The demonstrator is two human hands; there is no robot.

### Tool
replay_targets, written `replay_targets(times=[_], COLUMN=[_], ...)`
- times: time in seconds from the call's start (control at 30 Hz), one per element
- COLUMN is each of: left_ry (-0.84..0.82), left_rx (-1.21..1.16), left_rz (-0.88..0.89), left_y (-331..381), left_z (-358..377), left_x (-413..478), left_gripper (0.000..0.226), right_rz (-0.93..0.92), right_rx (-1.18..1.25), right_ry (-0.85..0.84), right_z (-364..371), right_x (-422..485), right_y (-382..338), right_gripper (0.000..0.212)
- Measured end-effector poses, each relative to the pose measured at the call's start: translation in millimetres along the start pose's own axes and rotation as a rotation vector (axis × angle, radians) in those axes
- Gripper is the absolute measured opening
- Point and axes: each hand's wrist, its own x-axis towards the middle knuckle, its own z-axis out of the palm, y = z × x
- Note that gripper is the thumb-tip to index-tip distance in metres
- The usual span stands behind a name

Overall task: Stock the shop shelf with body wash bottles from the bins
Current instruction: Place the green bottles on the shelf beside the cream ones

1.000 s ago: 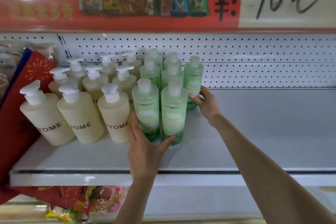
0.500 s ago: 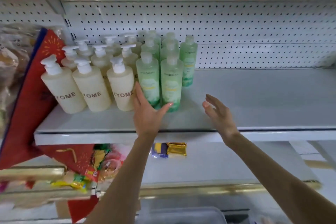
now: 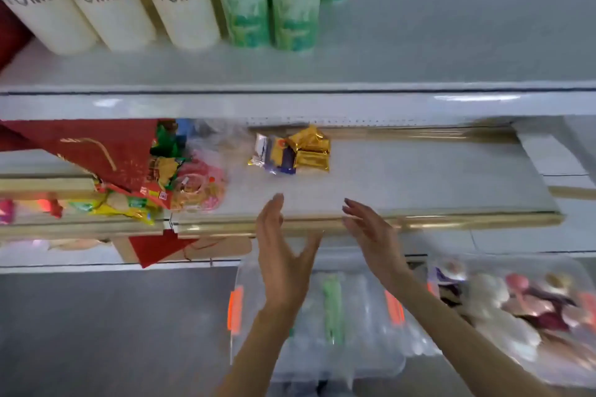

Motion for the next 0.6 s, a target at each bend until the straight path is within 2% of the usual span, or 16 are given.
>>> replay_targets(times=[0.1, 0.2, 0.27, 0.37, 0.6], left_ry=[-0.19, -0.278, -0.325, -0.353, -0.367], left_rx=[0.078, 0.1, 0.136, 0.192, 0.255], left_rz=[-0.276, -0.529, -0.655, -0.751, -0.885], left_y=[-65.5, -126.2, -160.5, -205.7, -288.1], left_z=[5.1, 5.9, 5.4, 6.8, 25.9], left_x=[-52.6, -98.9, -121.6, -140.5, -143.5], left_gripper=[0.075, 0.067, 0.071, 0.066, 0.059], right_rz=[0.238, 0.487, 0.648, 0.813, 0.944], right_rx=[0.039, 0.004, -0.03, -0.092, -0.156], right_ry=[0.01, -0.018, -0.003, -0.016, 0.094], right_z=[16.1, 35.9, 47.4, 59.9, 66.9], right_x=[-8.4, -22.3, -33.3, -43.7, -17.9], right_y=[79.9, 166.6, 219.2, 281.6, 360.3], right_gripper=[0.027, 0.023, 0.026, 0.046, 0.058])
